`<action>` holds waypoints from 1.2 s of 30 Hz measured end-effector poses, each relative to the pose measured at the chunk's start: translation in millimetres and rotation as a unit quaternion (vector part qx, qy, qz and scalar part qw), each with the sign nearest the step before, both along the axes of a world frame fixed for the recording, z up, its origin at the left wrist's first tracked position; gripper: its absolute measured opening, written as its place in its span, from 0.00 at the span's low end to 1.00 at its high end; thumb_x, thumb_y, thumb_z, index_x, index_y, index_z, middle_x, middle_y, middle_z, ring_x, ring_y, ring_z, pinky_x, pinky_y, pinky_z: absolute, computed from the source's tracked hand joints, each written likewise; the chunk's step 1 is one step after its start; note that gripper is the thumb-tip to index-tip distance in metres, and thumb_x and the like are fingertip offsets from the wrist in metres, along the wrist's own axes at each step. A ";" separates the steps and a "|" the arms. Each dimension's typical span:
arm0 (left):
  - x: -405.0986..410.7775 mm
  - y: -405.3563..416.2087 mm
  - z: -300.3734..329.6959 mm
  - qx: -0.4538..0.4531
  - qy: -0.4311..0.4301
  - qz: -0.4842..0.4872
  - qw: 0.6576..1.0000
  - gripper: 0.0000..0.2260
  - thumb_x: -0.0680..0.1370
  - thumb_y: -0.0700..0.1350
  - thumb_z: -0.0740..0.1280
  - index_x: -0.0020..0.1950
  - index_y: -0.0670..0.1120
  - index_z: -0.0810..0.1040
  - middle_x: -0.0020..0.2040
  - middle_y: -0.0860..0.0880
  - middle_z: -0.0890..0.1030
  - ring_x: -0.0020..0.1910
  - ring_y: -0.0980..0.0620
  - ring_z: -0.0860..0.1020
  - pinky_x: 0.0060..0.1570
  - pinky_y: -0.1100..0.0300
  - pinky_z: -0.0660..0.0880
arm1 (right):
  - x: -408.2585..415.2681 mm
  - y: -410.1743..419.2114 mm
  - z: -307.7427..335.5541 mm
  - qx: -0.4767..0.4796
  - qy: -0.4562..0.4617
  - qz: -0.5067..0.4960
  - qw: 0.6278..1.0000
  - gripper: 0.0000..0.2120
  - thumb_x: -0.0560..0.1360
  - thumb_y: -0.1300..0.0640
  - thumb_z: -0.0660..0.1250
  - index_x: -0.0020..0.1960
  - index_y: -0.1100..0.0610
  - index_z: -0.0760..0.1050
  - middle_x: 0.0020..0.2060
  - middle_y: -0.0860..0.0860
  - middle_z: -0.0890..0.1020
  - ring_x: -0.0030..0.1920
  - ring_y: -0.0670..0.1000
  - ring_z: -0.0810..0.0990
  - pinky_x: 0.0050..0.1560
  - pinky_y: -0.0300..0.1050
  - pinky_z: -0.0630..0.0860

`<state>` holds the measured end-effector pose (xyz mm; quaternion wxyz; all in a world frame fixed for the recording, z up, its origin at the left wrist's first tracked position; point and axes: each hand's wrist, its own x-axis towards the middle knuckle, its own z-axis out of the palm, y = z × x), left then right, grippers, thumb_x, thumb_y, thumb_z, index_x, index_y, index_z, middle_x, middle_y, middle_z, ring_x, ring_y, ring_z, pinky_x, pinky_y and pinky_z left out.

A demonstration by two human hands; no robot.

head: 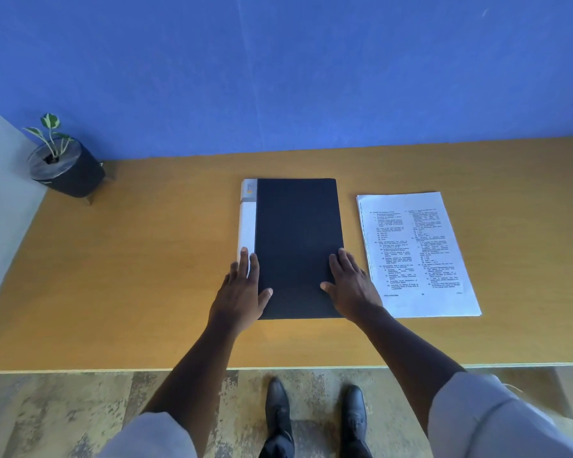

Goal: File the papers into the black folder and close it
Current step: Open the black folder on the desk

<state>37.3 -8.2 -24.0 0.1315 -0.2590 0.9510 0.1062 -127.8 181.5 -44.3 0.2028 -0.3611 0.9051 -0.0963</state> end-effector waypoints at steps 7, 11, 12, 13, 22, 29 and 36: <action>14.4 10.0 -2.0 -0.012 -0.022 0.008 1.000 0.53 0.71 0.75 0.57 0.81 0.41 0.42 0.82 0.39 0.43 0.80 0.40 0.51 0.77 0.49 0.57 | 6.5 0.1 -6.0 0.006 0.008 -0.013 1.000 0.34 0.82 0.47 0.61 0.81 0.56 0.49 0.82 0.55 0.49 0.82 0.57 0.47 0.77 0.53 0.58; 20.6 14.6 -5.9 -0.013 -0.033 0.002 0.999 0.60 0.66 0.77 0.63 0.80 0.41 0.38 0.81 0.38 0.40 0.81 0.40 0.50 0.77 0.49 0.57 | 7.3 -0.2 -6.4 0.004 0.002 -0.017 1.000 0.34 0.83 0.48 0.60 0.82 0.56 0.49 0.82 0.54 0.48 0.82 0.57 0.46 0.77 0.53 0.56; 21.4 15.2 -5.7 -0.010 -0.035 0.006 0.999 0.61 0.65 0.76 0.65 0.80 0.42 0.37 0.81 0.38 0.40 0.81 0.40 0.50 0.77 0.50 0.58 | 7.2 -0.3 -6.2 0.003 0.001 -0.019 1.000 0.34 0.82 0.48 0.61 0.82 0.56 0.49 0.82 0.54 0.49 0.82 0.57 0.46 0.77 0.53 0.57; 22.0 15.4 -5.7 -0.007 -0.034 0.013 0.999 0.62 0.65 0.75 0.67 0.80 0.42 0.37 0.81 0.38 0.40 0.80 0.40 0.51 0.76 0.50 0.59 | 6.5 -0.8 -6.3 0.003 -0.002 -0.022 1.000 0.34 0.82 0.48 0.61 0.81 0.56 0.50 0.82 0.54 0.49 0.82 0.56 0.46 0.77 0.53 0.57; 27.5 15.1 -7.4 0.023 -0.007 0.055 0.998 0.57 0.69 0.72 0.66 0.81 0.41 0.41 0.81 0.39 0.48 0.78 0.39 0.60 0.71 0.50 0.67 | 4.5 -10.4 -1.5 -0.032 -0.060 -0.105 0.992 0.31 0.78 0.53 0.67 0.78 0.53 0.61 0.81 0.51 0.54 0.78 0.58 0.61 0.70 0.56 0.71; 37.4 16.1 -13.6 0.025 0.023 0.038 0.999 0.51 0.73 0.71 0.61 0.80 0.41 0.41 0.82 0.39 0.49 0.80 0.41 0.56 0.75 0.51 0.62 | 6.1 -17.7 10.9 -0.087 -0.077 -0.169 0.979 0.27 0.75 0.56 0.71 0.71 0.56 0.67 0.72 0.50 0.69 0.63 0.58 0.75 0.59 0.54 0.79; 39.3 18.1 -13.1 0.052 0.018 0.047 0.997 0.51 0.73 0.73 0.57 0.81 0.42 0.38 0.82 0.41 0.44 0.80 0.42 0.52 0.75 0.50 0.60 | 5.9 -32.6 35.5 -0.077 -0.053 -0.211 0.973 0.34 0.74 0.59 0.70 0.76 0.54 0.58 0.70 0.55 0.72 0.62 0.64 0.74 0.59 0.58 0.75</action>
